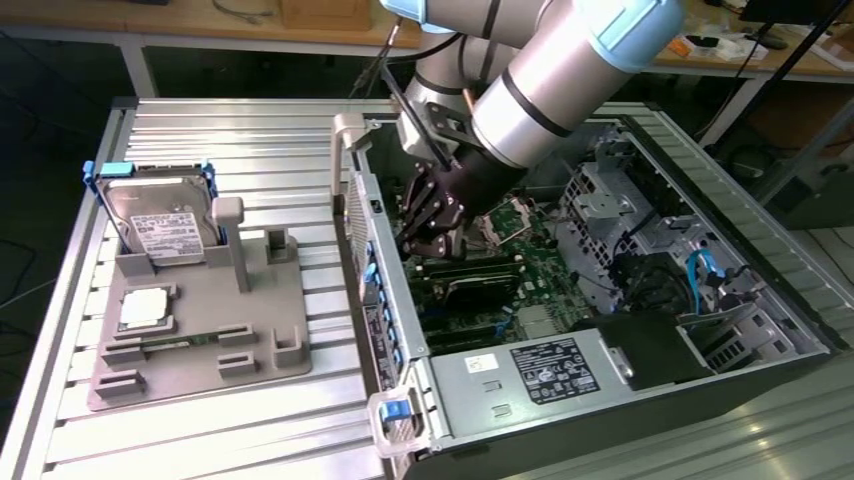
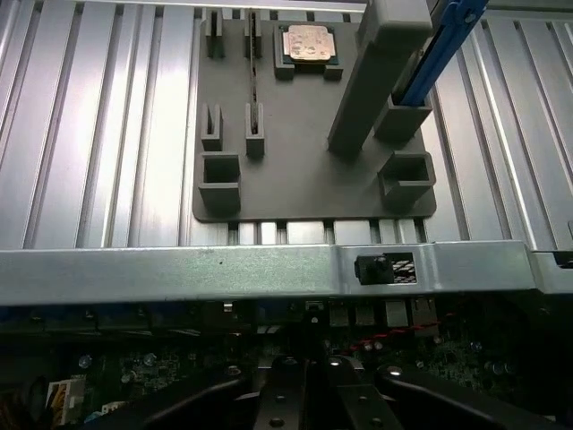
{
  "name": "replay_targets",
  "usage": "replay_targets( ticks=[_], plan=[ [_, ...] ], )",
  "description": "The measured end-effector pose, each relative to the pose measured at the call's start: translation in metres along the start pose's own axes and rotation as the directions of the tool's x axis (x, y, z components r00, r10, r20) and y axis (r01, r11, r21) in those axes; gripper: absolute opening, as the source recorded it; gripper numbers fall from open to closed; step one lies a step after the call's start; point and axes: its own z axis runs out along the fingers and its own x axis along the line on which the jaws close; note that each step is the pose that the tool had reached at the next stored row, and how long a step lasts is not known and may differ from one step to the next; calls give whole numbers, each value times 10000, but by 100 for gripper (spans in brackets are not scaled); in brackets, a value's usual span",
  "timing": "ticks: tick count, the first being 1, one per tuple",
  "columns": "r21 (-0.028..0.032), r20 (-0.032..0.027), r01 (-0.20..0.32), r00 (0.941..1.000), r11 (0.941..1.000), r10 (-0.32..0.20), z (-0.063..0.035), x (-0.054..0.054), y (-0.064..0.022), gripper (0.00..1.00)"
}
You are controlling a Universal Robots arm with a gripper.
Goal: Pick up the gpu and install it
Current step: 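Press down on the gpu until it lock into place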
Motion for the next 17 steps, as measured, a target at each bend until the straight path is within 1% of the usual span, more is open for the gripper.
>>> replay_targets(
  ticks=[2,3,4,7,8,9,11,13,14,15,16,17],
  plan=[
    [0,98,48,9999,10000,-47,1,16,5,11],
    [-2,128,62,9999,10000,-62,1,22,6,11],
    [-4,138,64,9999,10000,-64,2,24,8,11],
    [-4,138,65,9999,10000,-65,1,24,6,11],
    [-33,138,64,9999,10000,-63,-3,24,-2,11],
    [-98,139,56,9999,9999,-55,-10,24,-17,11],
    [-193,138,50,9999,9998,-47,-19,23,-38,11],
    [-249,136,44,9999,9997,-41,-23,22,-44,11],
    [-288,137,42,9999,9996,-38,-25,22,-50,11],
    [-338,137,38,9999,9994,-33,-30,21,-61,11],
    [-408,137,33,9999,9992,-28,-37,21,-78,11],
    [-461,138,29,9999,9989,-23,-42,21,-90,11]
  ],
)
